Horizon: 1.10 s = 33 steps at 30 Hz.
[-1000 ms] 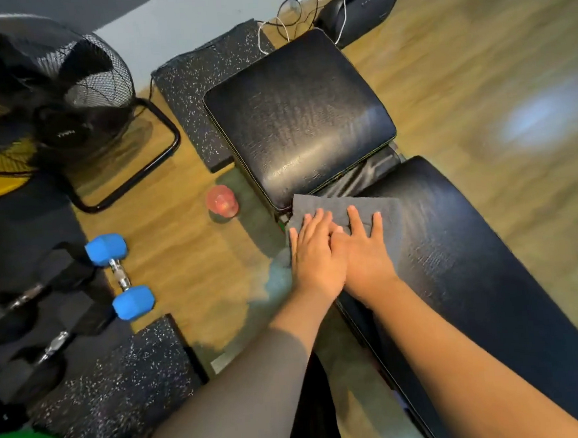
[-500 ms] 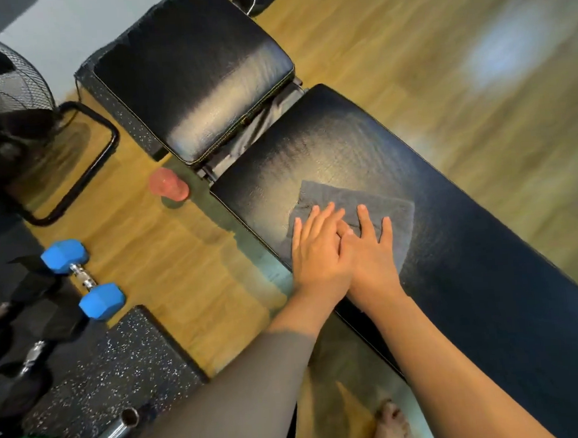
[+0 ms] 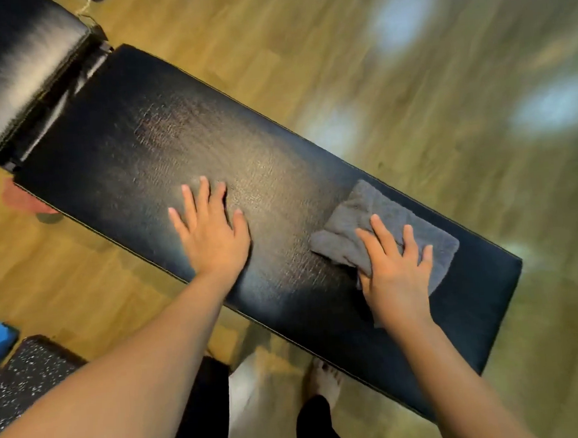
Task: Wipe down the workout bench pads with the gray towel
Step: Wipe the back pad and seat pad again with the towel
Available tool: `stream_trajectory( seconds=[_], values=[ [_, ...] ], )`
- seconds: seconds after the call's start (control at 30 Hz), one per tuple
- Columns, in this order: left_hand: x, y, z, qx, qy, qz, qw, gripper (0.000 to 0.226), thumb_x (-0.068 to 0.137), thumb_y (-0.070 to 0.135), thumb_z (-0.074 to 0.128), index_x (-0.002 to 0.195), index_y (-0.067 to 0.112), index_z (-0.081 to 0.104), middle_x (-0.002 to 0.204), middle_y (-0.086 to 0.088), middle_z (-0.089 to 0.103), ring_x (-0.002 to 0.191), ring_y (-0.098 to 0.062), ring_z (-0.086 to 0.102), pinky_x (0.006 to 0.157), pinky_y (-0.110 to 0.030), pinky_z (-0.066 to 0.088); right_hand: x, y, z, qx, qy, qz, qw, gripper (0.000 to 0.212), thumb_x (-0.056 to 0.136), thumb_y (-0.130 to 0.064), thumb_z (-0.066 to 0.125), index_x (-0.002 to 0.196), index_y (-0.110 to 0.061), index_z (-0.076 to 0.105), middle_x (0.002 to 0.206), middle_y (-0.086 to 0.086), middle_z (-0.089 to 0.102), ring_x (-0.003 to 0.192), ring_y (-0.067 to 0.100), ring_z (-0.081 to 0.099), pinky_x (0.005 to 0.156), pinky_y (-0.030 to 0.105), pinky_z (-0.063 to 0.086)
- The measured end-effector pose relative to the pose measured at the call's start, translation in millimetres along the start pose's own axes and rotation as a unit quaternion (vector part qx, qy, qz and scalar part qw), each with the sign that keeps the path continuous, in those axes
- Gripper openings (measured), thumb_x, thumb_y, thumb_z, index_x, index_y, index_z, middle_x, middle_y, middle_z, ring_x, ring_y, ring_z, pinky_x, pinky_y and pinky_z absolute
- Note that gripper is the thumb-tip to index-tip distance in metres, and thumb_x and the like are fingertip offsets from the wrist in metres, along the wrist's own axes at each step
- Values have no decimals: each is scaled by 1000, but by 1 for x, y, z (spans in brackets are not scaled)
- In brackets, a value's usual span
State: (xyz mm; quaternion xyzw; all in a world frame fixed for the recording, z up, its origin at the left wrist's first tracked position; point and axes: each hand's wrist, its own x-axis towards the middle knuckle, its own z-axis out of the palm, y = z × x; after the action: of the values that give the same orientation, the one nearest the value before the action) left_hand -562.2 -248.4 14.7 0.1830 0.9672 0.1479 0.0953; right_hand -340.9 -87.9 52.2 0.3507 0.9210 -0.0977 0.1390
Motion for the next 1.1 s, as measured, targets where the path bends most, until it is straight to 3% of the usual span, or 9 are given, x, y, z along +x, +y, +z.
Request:
stream_trajectory(
  seconds=[0.2,0.37,0.57,0.87,1.0,1.1],
  values=[
    [-2,8,5,27,19,0,999,61,91,41,35,148,21,40,165,-3,24,154,-28,8,123,-58,2,-50,70,15,26,14,122,992,74,78,-19,76,144,-25,44,161,-2,31,142,51,27,106,77,24],
    [-2,7,4,39,20,5,999,59,92,40,36,148,21,40,164,-3,25,154,-29,8,122,-59,4,-55,98,18,153,88,341,923,57,93,-26,62,145,-25,40,162,-5,27,144,48,22,111,71,20],
    [-2,8,6,57,17,0,998,62,91,42,32,149,22,39,165,-3,23,154,-29,7,122,-60,6,-26,92,12,183,133,407,885,51,94,-36,53,143,-31,38,162,-8,24,142,47,22,110,70,20],
    [1,6,7,61,-4,-4,998,58,94,40,38,150,23,38,165,-2,22,155,-28,7,122,-59,4,31,0,6,150,111,327,926,55,94,-35,55,146,-32,37,163,-10,22,144,48,18,110,71,13],
    [1,3,0,5,-19,-4,1000,55,93,39,48,147,26,42,164,1,25,155,-25,9,123,-56,4,65,-77,1,131,103,251,954,62,89,-33,62,147,-33,38,163,-9,23,144,48,19,109,74,15],
    [11,-7,-18,-80,-23,6,996,48,92,35,56,139,31,48,159,8,34,150,-18,19,118,-44,10,94,-136,-4,114,84,200,970,64,91,-33,60,149,-34,35,165,-10,16,146,48,14,109,75,12]
  ],
)
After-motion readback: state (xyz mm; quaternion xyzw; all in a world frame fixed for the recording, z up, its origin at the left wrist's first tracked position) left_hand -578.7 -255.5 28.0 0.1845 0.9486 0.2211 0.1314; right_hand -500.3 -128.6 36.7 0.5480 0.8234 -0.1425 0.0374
